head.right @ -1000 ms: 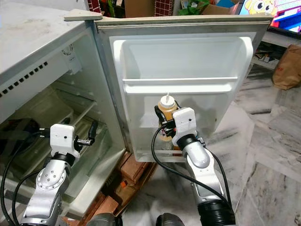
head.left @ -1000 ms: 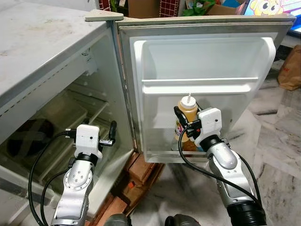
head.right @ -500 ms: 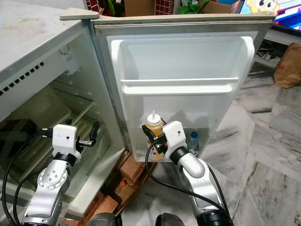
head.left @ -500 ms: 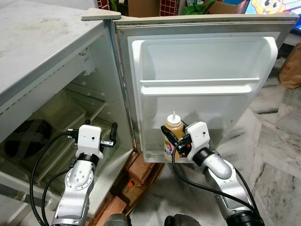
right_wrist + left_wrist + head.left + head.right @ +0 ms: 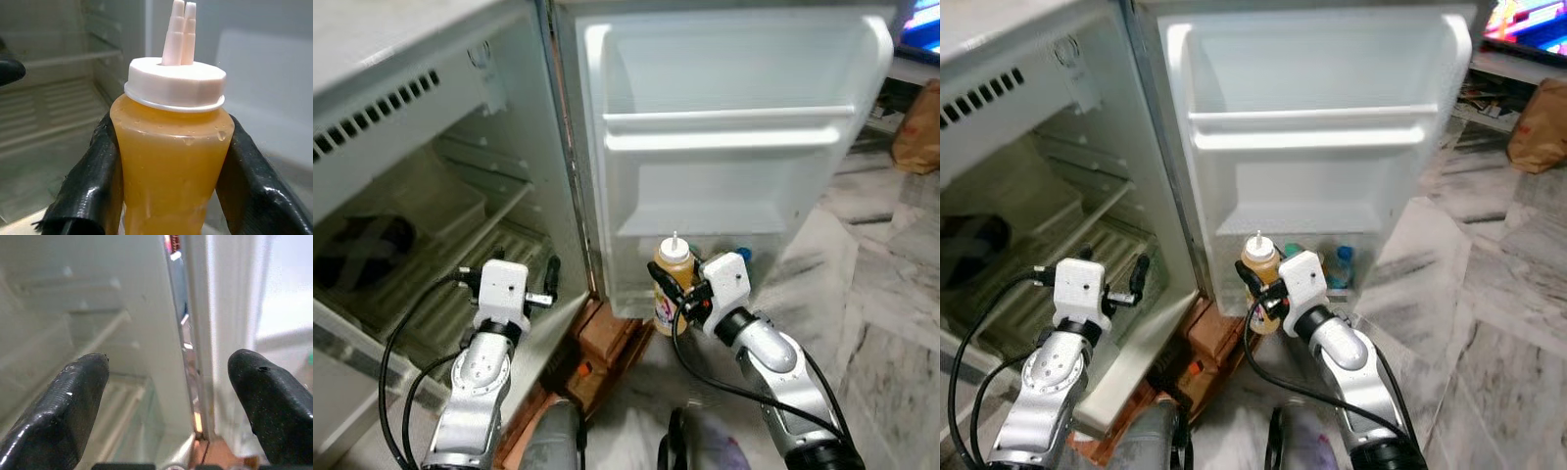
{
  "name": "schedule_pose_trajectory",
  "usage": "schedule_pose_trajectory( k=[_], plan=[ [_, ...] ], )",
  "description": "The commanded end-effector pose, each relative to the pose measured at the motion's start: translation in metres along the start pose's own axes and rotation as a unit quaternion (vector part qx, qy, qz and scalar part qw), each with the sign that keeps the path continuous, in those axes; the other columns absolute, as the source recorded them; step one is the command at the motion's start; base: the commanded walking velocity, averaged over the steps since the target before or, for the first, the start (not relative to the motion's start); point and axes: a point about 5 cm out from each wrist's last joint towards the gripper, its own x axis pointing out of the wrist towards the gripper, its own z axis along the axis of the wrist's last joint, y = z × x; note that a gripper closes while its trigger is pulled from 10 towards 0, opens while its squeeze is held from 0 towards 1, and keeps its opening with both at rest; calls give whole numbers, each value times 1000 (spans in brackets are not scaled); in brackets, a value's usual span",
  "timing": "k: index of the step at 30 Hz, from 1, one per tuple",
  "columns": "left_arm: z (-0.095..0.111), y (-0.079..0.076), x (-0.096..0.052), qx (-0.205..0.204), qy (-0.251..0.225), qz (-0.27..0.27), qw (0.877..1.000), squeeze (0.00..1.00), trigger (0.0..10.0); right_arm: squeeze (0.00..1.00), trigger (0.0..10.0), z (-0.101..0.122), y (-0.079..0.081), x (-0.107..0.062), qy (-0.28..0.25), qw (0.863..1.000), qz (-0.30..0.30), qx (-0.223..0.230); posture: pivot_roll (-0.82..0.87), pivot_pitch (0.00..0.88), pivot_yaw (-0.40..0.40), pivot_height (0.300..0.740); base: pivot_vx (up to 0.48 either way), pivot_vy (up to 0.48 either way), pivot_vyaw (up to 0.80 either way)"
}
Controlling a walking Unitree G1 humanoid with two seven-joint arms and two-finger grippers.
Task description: Restocking fridge
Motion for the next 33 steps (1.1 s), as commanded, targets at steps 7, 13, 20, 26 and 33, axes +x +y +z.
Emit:
schedule_pose_trajectory(
  k=[7,13,20,26,33],
  plan=[
    [-1,-1,0,4,3,1,1000,0,10000,0,10000,6,-2,1,-14,1000,0,-13,54,93,14,612,0,0,0],
    [-1,-2,0,3,1,-11,1000,0,10000,0,10000,4,2,0,-13,1000,9,-14,54,95,18,612,0,0,0],
    [1,-3,0,2,-6,-16,1000,0,10000,0,10000,0,9,-5,-10,1000,22,-12,54,97,21,612,0,0,0],
    [2,-6,-1,-1,-10,-27,1000,0,10000,0,10000,0,7,-5,-7,1000,23,-16,52,94,22,612,80,0,0],
    [2,-7,0,-2,-10,-28,1000,0,10000,0,10000,3,5,-4,-16,999,29,-29,50,95,17,612,264,0,0]
  ],
)
